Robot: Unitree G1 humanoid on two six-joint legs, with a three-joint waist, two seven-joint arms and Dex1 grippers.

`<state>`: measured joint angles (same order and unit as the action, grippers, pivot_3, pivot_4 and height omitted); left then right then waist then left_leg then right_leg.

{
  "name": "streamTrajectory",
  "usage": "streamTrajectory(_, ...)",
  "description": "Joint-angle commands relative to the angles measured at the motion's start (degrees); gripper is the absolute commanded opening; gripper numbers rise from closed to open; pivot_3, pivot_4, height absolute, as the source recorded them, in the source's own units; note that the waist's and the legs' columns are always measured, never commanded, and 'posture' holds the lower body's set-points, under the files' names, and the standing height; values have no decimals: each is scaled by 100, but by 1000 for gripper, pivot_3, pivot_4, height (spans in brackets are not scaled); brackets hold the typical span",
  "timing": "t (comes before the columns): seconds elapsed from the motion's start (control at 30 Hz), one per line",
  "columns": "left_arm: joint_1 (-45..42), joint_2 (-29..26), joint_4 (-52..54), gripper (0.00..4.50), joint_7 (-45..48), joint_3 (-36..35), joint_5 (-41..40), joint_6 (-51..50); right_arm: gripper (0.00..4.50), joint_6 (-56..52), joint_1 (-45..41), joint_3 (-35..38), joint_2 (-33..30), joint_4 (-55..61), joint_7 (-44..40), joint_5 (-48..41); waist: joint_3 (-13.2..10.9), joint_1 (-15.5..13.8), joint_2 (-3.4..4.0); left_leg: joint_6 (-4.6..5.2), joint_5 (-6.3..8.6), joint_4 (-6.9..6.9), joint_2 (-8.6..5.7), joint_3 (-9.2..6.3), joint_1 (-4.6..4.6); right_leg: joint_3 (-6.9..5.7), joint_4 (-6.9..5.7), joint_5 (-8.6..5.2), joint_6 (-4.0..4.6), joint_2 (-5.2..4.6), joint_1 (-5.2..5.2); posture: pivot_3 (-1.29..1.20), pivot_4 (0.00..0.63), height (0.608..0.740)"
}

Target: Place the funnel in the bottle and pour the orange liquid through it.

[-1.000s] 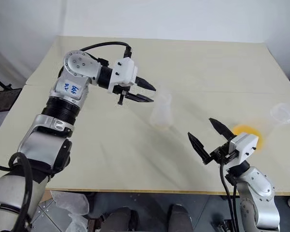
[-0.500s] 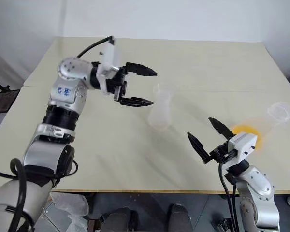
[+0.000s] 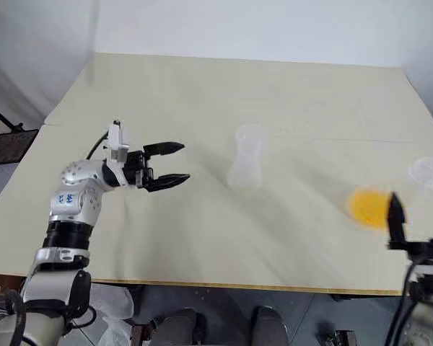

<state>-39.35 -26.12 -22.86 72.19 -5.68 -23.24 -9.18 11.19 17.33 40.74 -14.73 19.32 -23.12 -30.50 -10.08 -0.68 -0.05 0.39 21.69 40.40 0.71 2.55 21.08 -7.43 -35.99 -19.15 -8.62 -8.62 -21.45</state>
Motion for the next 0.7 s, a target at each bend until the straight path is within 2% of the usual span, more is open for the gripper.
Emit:
streamTrajectory(0.03,-47,-10,442,4448,-39,-28,-216,-112,4500,-389,41,289,114,19,895,89,0,40,0,0,0,1,1,3,0,3,1,0,0,0,0,0,150,740)
streamTrajectory(0.1,-68,14,485,4448,-32,-30,-256,-159,4500,-521,42,232,112,54,1066,100,3,74,5,0,0,2,3,1,-5,13,0,0,0,0,0,0,150,740)
streamTrajectory(0.33,-46,29,637,4448,-61,3,-301,-214,4500,-926,-88,-122,-182,199,903,-151,16,97,26,0,0,-27,6,16,-48,60,-2,0,0,6,2,0,150,740)
streamTrajectory(0.7,185,93,1060,4448,-221,67,-368,-328,4500,-2109,-927,-210,-1286,-417,757,-364,15,75,26,1,0,-28,4,28,-54,75,-2,0,0,5,2,0,150,740)
